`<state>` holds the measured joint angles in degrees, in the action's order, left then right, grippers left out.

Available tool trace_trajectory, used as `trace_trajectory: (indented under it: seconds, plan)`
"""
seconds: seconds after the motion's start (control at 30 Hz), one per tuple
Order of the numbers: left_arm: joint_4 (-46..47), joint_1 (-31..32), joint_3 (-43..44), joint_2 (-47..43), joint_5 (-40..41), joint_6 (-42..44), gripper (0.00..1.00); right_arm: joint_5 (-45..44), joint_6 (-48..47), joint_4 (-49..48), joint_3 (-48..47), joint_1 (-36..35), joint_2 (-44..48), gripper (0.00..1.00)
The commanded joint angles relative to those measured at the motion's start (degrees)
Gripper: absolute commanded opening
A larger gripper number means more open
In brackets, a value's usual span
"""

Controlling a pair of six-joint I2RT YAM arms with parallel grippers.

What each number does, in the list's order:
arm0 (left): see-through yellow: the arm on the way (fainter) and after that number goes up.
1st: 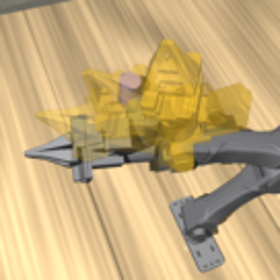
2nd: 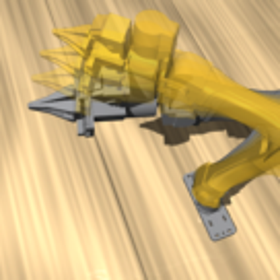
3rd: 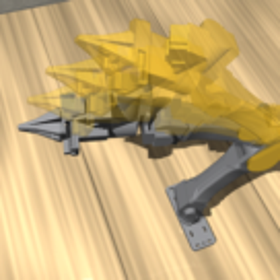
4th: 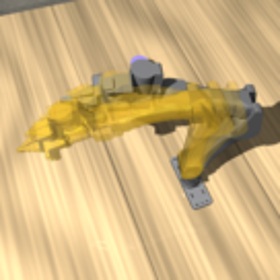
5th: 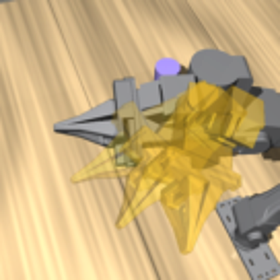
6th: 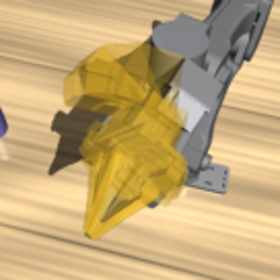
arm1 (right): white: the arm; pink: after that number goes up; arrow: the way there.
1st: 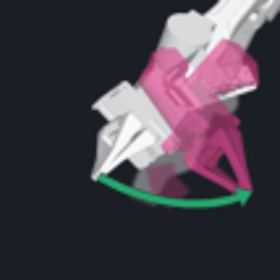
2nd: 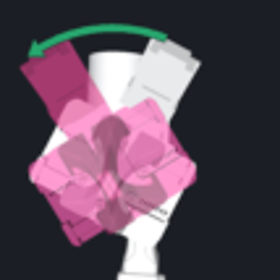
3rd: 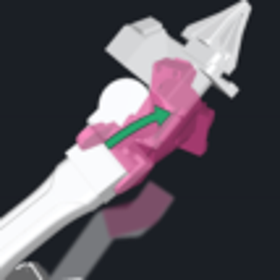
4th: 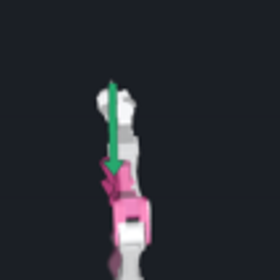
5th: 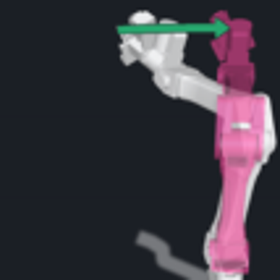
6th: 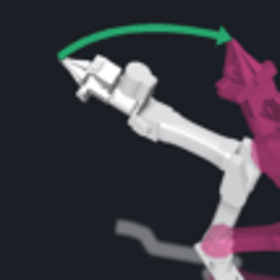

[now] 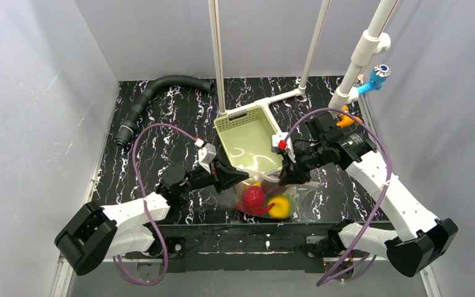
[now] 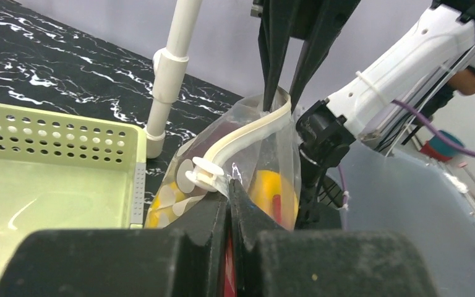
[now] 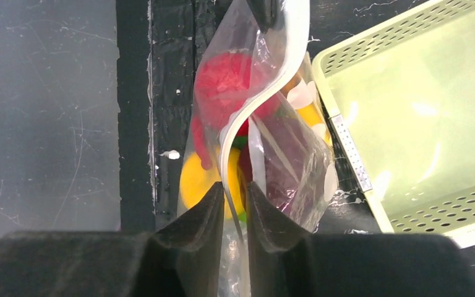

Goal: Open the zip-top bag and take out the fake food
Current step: Unzip the zipper food storage bag at the center of the board.

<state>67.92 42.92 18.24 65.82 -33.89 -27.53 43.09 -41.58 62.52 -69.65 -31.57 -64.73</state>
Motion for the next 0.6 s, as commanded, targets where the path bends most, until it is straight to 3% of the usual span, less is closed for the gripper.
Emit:
trace_trajectory:
  seconds: [0.0,0.13,0.3,0.57]
  plan:
    - [-13.5,0.4,4.1,-4.4,-2.0,9.1,0.00,1.3,-0.8,1.7,-6.0,-0.2,-2.5,0.34]
    - [-24.8,1.5,9.2,-5.9,-3.5,15.9,0.00,2.5,-3.9,7.5,-12.2,-2.9,-6.0,0.59]
    - [-29.4,1.7,11.6,-6.1,-5.7,18.5,0.00,4.3,-5.2,10.3,-17.2,-6.4,-9.2,0.84]
    - [-30.2,2.8,14.2,-4.8,-7.4,19.0,0.00,7.0,1.0,8.8,-24.6,-8.9,-18.4,0.88]
